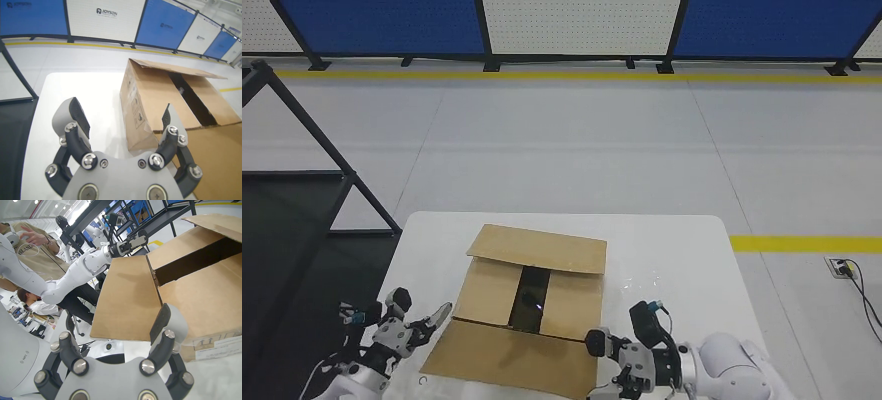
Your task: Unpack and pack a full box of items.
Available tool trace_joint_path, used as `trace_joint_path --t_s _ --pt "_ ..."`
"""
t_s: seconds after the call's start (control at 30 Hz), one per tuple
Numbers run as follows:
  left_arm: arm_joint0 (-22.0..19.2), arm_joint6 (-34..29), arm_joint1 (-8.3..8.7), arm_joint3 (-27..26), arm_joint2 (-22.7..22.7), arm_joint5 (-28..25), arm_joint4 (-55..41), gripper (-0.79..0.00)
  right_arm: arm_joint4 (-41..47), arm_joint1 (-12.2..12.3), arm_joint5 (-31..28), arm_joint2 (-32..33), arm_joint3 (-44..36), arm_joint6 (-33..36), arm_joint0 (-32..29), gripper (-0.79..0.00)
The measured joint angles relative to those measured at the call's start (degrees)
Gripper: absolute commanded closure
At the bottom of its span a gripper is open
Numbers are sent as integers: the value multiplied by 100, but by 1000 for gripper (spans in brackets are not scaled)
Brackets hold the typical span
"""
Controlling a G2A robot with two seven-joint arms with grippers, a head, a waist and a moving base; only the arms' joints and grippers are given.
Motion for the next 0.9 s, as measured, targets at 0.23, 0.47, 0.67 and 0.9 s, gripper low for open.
trace_joint_path --t_s 0.23,0.47,0.67,0.9 --pt "121 132 89 123 -7 -756 648 -785 -225 43 137 -73 92 130 53 -785" --pt "44 425 93 306 183 -329 1010 -785 -254 54 437 69 146 -521 -46 -785" --pt "-50 381 102 420 316 -100 1102 -785 -649 33 880 207 -17 -1387 -271 -785" --pt "-2 288 132 375 290 -243 829 -785 -922 -16 1732 209 -204 -1991 -287 -785"
